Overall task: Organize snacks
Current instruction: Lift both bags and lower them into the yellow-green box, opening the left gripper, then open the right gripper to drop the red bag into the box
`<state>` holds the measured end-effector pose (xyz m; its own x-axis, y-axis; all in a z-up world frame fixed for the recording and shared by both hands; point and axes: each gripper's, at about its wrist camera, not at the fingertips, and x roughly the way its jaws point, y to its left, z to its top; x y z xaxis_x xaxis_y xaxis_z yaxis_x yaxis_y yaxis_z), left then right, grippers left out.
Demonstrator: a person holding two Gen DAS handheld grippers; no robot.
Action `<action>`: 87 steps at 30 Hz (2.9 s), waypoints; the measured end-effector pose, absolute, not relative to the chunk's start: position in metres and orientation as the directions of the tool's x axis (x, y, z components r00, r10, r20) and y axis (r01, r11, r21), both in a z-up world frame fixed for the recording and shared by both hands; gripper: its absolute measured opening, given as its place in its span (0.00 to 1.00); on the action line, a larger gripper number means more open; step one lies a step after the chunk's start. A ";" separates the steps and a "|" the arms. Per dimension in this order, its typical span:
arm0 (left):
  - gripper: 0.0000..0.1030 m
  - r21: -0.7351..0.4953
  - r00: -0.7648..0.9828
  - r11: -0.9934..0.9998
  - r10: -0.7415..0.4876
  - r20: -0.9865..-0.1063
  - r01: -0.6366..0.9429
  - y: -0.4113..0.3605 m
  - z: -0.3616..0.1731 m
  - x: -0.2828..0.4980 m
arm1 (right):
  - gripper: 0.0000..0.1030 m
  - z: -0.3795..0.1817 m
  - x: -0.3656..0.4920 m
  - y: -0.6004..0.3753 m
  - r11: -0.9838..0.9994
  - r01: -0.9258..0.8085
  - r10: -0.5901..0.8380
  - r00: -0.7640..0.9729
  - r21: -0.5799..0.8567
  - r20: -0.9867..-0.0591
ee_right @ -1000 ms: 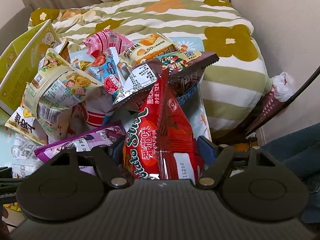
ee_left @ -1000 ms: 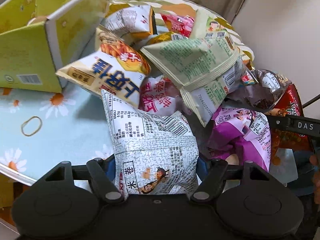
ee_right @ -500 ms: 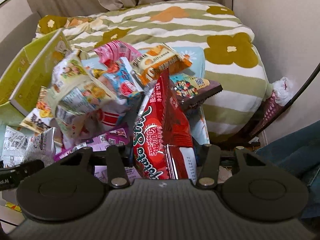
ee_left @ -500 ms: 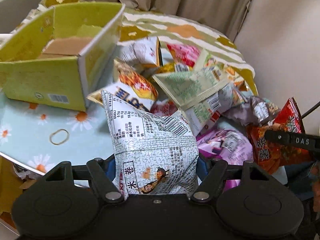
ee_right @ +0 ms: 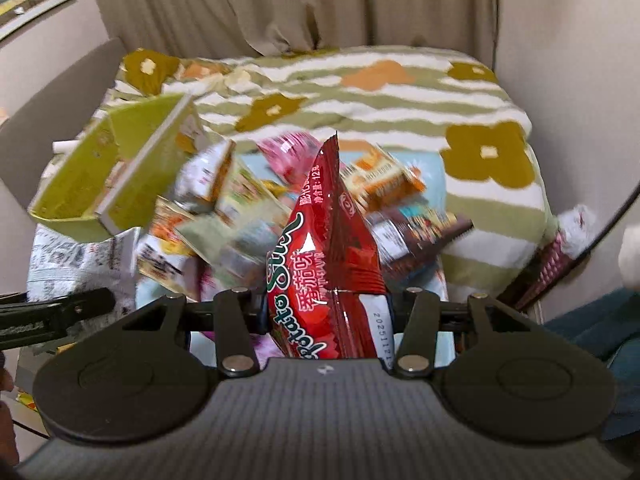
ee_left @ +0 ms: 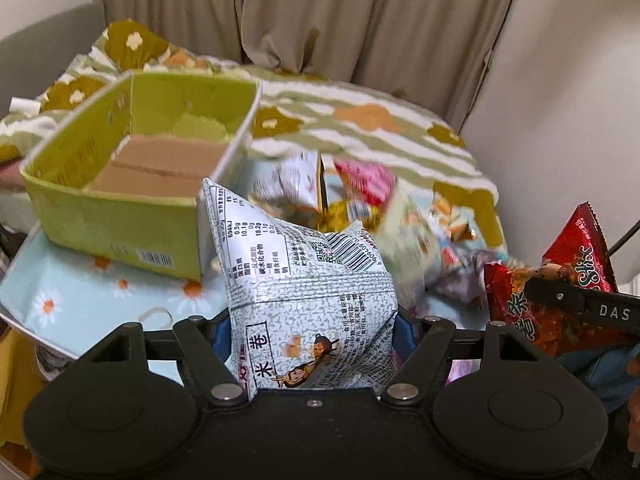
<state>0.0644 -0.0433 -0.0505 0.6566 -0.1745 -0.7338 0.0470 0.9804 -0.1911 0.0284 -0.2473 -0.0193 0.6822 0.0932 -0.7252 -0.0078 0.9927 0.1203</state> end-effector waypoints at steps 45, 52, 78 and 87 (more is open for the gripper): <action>0.98 -0.105 0.627 0.986 -0.163 -0.762 0.128 0.186 -0.083 0.380 | 0.61 -0.031 0.346 0.033 0.959 0.089 0.144 0.664 0.269 -0.733; 0.99 -0.087 0.651 0.995 -0.103 -0.752 0.057 0.200 -0.065 0.349 | 0.61 -0.036 0.347 0.026 0.958 0.067 0.172 0.644 0.280 -0.745; 0.99 -0.096 0.681 0.994 -0.042 -0.731 -0.043 0.214 -0.043 0.311 | 1.00 -0.045 0.366 0.044 0.954 0.031 0.219 0.605 0.297 -0.765; 0.99 -0.069 0.719 0.998 -0.041 -0.694 -0.010 0.207 -0.018 0.293 | 1.00 -0.011 0.334 0.040 0.962 0.022 0.198 0.634 0.272 -0.748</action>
